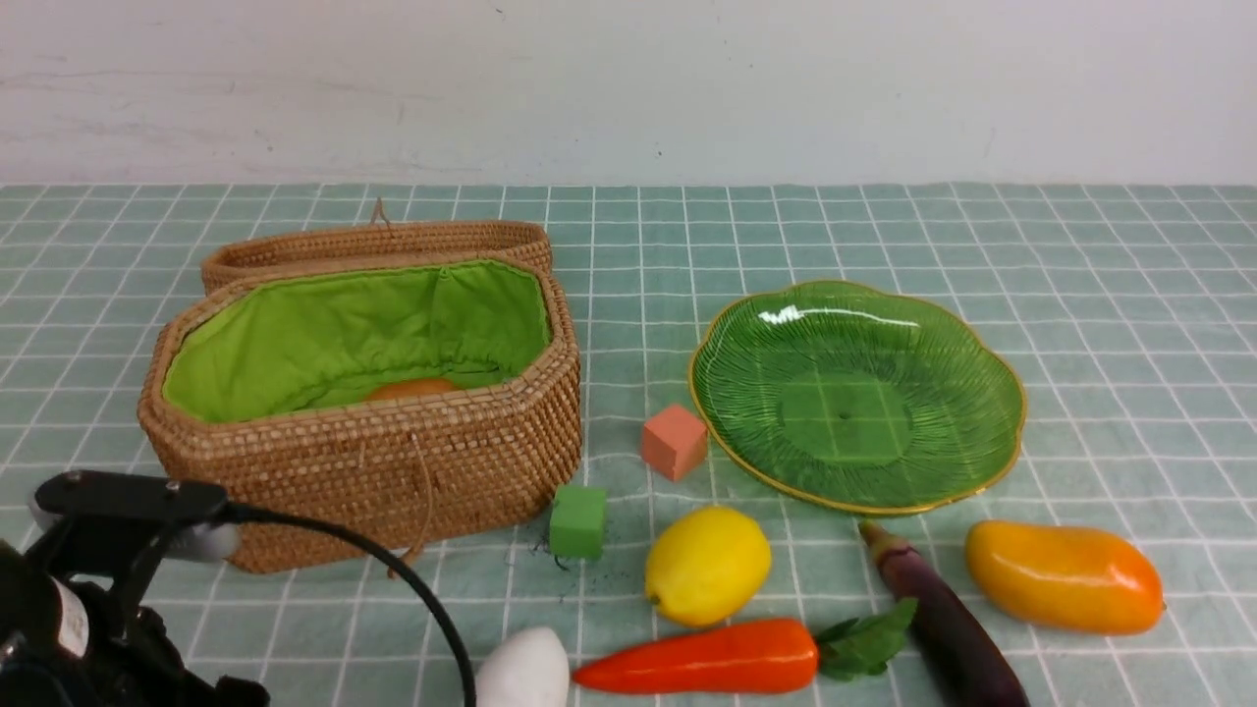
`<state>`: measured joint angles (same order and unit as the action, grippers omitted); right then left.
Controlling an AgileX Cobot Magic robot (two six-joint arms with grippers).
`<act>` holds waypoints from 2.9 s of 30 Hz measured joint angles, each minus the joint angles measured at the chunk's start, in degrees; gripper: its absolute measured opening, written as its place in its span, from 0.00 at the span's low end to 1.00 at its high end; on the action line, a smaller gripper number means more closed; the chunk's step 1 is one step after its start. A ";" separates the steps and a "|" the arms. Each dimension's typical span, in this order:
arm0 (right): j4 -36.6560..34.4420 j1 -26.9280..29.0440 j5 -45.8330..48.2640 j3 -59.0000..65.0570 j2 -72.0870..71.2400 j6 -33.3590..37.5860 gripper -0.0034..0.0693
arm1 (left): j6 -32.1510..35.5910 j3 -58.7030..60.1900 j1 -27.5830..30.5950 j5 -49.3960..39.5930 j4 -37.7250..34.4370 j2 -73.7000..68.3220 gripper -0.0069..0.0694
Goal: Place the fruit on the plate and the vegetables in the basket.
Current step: Grab a tomato with your left arm and place it on the plate on the right.
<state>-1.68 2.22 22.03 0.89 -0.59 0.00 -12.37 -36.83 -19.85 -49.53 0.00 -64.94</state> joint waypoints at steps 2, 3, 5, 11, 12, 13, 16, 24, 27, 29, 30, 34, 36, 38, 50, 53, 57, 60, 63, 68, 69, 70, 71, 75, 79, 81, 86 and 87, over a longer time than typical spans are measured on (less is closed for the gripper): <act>0.00 0.00 0.00 0.00 0.00 0.00 0.38 | 0.06 1.83 0.00 2.62 0.00 -0.12 0.81; 0.00 0.00 0.00 0.00 0.00 0.00 0.38 | -0.02 2.15 0.00 2.82 0.00 -0.17 0.81; 0.00 0.00 0.00 0.00 0.00 0.00 0.38 | -1.03 3.36 0.00 4.20 0.93 -1.19 0.81; 0.00 0.00 0.00 0.00 0.00 0.00 0.38 | -4.83 4.07 0.00 8.50 2.04 -6.12 0.81; 0.00 0.00 0.00 0.00 0.00 0.00 0.38 | -4.84 3.98 0.00 9.02 1.58 -6.57 0.81; 0.00 0.00 0.00 0.00 0.00 0.00 0.38 | -4.89 3.53 0.00 10.64 0.00 -8.02 0.81; 0.00 0.00 0.00 0.00 0.00 0.00 0.38 | -4.78 2.95 0.00 13.65 -2.84 -10.34 0.81; 0.00 0.00 0.00 0.00 0.00 0.00 0.38 | -4.78 2.60 -0.05 17.51 -5.99 -13.37 0.76; 0.00 0.00 0.00 0.00 0.00 0.00 0.38 | -4.78 2.46 -0.05 17.09 -5.99 -13.37 0.76; 0.00 0.00 -0.05 0.00 0.00 0.00 0.38 | -4.78 2.25 -0.05 16.37 -5.94 -13.37 0.76; 0.00 0.00 -0.05 0.00 0.00 0.00 0.38 | -4.78 1.96 -0.05 15.59 -5.67 -13.37 0.76; 0.00 0.00 -0.05 0.00 0.00 0.00 0.38 | -4.67 0.42 -0.05 11.93 -3.98 -13.27 0.76; 0.00 0.00 -0.05 0.00 0.00 0.00 0.38 | -4.39 -0.20 -0.05 9.84 -3.19 -12.98 0.75; 0.00 0.00 -0.05 0.00 0.00 0.00 0.38 | -3.44 -0.80 -0.05 6.45 -1.56 -12.33 0.74; 0.00 0.00 -0.05 0.00 0.00 0.00 0.38 | -2.45 -2.44 -0.05 4.35 -0.33 -10.31 0.74; 0.00 0.00 -0.05 0.00 0.00 0.00 0.38 | -2.45 -3.65 -0.05 4.60 -1.06 -10.03 0.74; 0.00 0.00 -0.05 0.00 0.00 0.00 0.38 | -2.34 -8.40 -0.05 4.16 -3.61 -8.36 0.74; 0.00 0.00 -0.05 0.00 0.00 0.00 0.38 | 0.09 -12.95 -0.05 3.46 -7.52 -6.88 0.74; 0.00 0.00 -0.05 0.00 0.00 0.00 0.38 | 4.57 -15.97 -0.05 2.72 -13.41 -6.64 0.74; 0.00 0.00 -0.05 0.00 0.00 0.00 0.38 | 15.49 -20.88 -0.05 2.31 -27.31 -9.00 0.74; 0.00 0.00 -0.05 0.00 0.00 0.00 0.38 | 16.89 -22.32 -0.05 2.31 -29.21 -10.39 0.74; 0.00 0.00 -0.05 0.00 0.00 0.00 0.38 | 18.86 -25.80 -0.14 2.31 -31.74 -13.61 0.74; 0.00 0.00 -0.05 0.00 0.00 0.00 0.38 | 19.33 -27.43 -0.45 2.31 -32.49 -15.69 0.74; 0.00 0.00 -0.05 0.00 0.00 0.00 0.38 | 20.78 -36.98 -3.77 2.55 -33.20 -24.18 0.74; 0.00 0.00 -0.05 0.00 0.00 0.00 0.38 | 20.48 -49.10 -8.95 4.59 -33.19 -35.14 0.74; 0.00 0.00 -0.05 0.00 0.00 0.00 0.38 | 18.97 -54.23 -10.38 6.15 -33.31 -39.86 0.74; 0.00 0.00 -0.05 0.00 0.00 0.00 0.38 | 15.05 -63.59 -12.68 12.51 -32.90 -50.62 0.74; 0.00 0.00 -0.05 0.00 0.00 0.00 0.38 | 14.18 -65.23 -13.00 13.84 -32.69 -52.60 0.74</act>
<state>-1.68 2.22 21.98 0.89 -0.59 0.00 1.81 -102.06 -32.85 -35.69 -32.69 -117.54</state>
